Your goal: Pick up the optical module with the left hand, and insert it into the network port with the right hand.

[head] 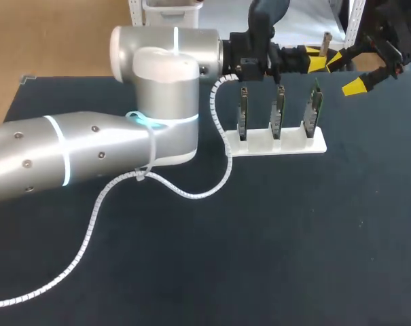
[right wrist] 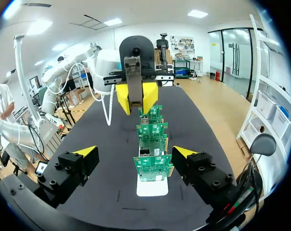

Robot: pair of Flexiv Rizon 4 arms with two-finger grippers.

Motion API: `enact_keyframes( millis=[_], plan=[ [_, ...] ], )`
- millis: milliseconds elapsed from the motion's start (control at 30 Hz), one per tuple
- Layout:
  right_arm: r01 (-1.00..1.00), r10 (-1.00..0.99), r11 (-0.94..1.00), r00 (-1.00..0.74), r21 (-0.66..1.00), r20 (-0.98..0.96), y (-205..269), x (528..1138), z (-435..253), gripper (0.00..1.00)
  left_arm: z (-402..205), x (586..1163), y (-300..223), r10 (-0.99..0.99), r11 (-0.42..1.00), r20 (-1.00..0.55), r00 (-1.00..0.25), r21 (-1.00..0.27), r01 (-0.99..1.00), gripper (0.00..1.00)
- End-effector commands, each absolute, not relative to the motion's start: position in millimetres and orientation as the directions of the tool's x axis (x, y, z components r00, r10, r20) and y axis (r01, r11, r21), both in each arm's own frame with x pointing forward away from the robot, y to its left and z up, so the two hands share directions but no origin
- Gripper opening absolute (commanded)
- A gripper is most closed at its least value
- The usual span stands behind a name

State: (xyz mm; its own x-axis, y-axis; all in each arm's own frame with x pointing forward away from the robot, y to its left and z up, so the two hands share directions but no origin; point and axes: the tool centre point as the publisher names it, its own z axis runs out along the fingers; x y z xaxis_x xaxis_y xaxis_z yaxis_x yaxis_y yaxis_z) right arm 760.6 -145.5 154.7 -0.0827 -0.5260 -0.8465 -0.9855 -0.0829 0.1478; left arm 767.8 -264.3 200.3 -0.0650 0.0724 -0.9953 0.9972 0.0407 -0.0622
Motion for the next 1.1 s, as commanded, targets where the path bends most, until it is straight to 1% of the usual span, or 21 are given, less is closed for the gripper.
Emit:
enact_keyframes(
  millis=[33, 467, 1100],
  plan=[
    [-0.986, -0.526, -0.080, -0.082, 0.145, -0.847, -145.0, 759.3, 154.4, 1.00, 196.3, 770.9, -270.7, 0.073, 0.038, -0.995, -0.064, -0.062, 0.997, 0.00],
    [-0.986, -0.526, -0.080, -0.082, 0.145, -0.847, -145.0, 759.3, 154.4, 1.00, 191.3, 769.7, -270.9, 0.088, 0.052, -0.994, -0.060, -0.056, 0.997, 0.00],
    [-0.986, -0.526, -0.080, -0.082, 0.145, -0.847, -145.0, 759.3, 154.4, 1.00, 179.5, 769.9, -270.4, 0.102, 0.072, -0.991, -0.091, -0.084, 0.994, 0.00]
  ],
)
